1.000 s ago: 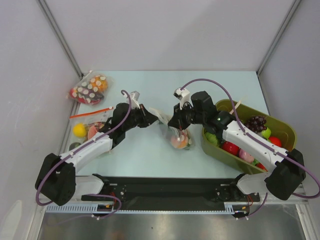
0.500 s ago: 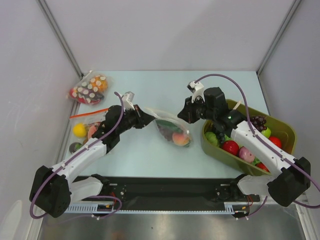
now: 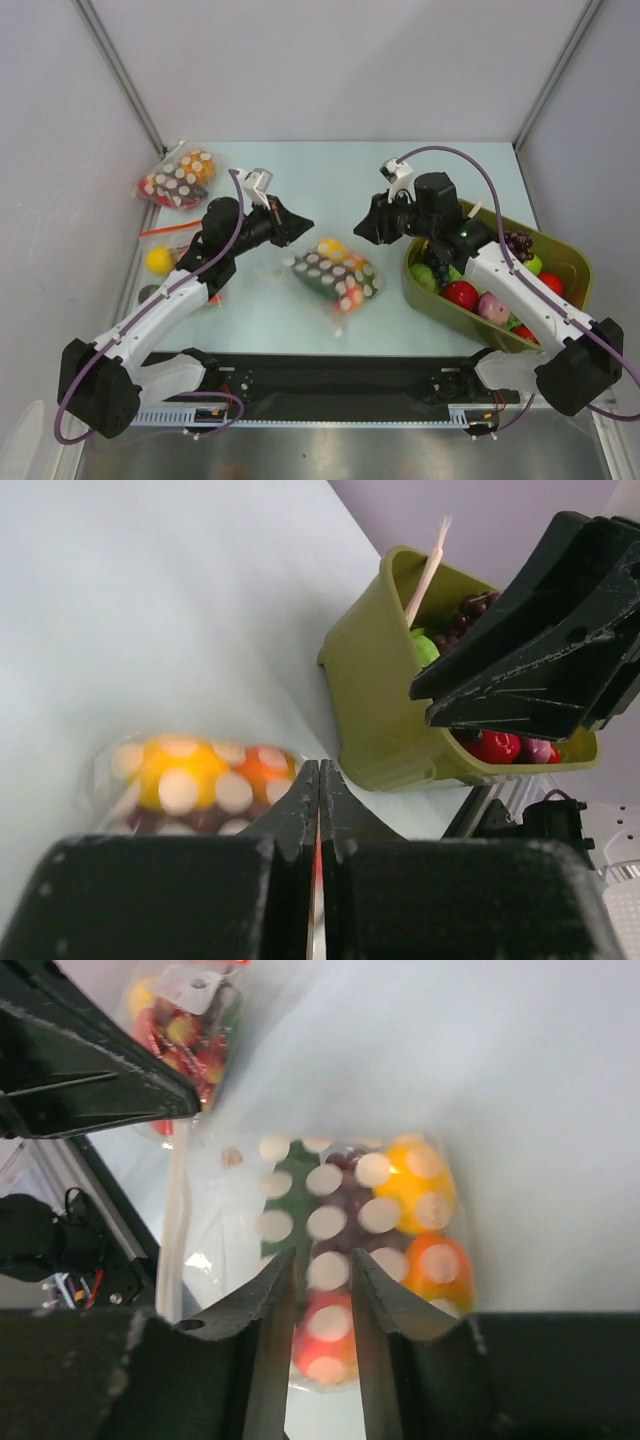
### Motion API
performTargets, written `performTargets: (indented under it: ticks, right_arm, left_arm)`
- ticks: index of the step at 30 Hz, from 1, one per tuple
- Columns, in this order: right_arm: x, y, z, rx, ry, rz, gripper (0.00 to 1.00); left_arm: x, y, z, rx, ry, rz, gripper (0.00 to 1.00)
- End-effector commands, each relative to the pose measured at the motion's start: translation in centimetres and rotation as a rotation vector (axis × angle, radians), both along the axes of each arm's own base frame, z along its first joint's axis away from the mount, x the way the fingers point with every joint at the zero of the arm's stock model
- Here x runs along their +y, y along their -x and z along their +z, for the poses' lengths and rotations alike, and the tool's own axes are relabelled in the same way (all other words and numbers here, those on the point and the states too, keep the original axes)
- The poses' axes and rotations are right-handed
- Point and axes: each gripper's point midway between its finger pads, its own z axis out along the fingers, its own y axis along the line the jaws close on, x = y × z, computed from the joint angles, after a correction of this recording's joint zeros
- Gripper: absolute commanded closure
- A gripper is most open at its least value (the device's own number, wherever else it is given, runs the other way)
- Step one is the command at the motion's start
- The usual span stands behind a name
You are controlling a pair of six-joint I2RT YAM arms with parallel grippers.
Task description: Open the zip-top bag and remove the fake food
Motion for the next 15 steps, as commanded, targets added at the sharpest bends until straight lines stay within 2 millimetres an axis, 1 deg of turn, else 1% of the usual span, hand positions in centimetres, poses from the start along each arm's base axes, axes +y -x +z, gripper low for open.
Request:
performTargets:
  ticks: [1, 3, 4, 5, 6, 8, 9, 10, 11, 12, 13, 14, 15]
  right_arm:
    - [1.7, 0.9, 4.6, -0.103, -0.112, 0.106, 0.66]
    - [2.3, 1.2, 4.5, -0.093, -0.126, 0.138, 0.64]
    - [2.6, 0.9, 4.0, -0.079, -0.121, 0.143, 0.64]
    - [2.9, 1.1, 3.9, -0.07, -0.126, 0.156, 0.63]
    - [3.4, 1.5, 3.6, -0.062, -0.121, 0.18, 0.63]
    - [4.3, 2.2, 2.8, -0.05, -0.1, 0.207, 0.58]
    - [5.5, 3.5, 2.5, -0.053, -0.088, 0.249, 0.57]
    - [6.1, 4.5, 2.1, -0.074, -0.062, 0.281, 0.57]
    - [6.5, 4.9, 1.8, -0.091, -0.04, 0.269, 0.56]
    - [7.8, 7.0, 1.1, -0.091, -0.024, 0.324, 0.56]
    - [8.4, 8.0, 0.7, -0.111, -0.009, 0.349, 0.55]
    - [8.6, 8.3, 0.1, -0.126, 0.016, 0.333, 0.54]
    - [9.2, 9.4, -0.4, -0.137, 0.032, 0.35, 0.53]
  left_arm:
    - [-0.3, 0.4, 2.8, -0.101, -0.001, -0.061, 1.0]
    - [-0.3, 0.5, 2.7, -0.101, -0.003, -0.067, 1.0]
    - [-0.3, 0.6, 2.4, -0.092, -0.007, -0.067, 1.0]
    - [-0.3, 0.6, 2.4, -0.092, -0.009, -0.066, 1.0]
    - [-0.2, 0.8, 2.0, -0.081, -0.014, -0.068, 1.0]
    - [0.5, 0.3, 1.2, -0.067, -0.033, -0.016, 1.0]
    - [1.1, 0.4, 0.3, -0.045, -0.057, 0.013, 1.0]
    - [1.7, 0.2, -0.2, -0.028, -0.077, 0.054, 1.0]
    - [3.3, -1.1, -0.5, -0.032, -0.109, 0.169, 1.0]
    - [4.3, -0.9, -2.0, 0.015, -0.149, 0.203, 1.0]
    - [5.0, -1.0, -2.2, 0.025, -0.15, 0.238, 1.0]
    - [6.2, -1.4, -2.4, 0.042, -0.138, 0.277, 1.0]
    - [6.9, -1.4, -3.2, 0.076, -0.115, 0.297, 1.0]
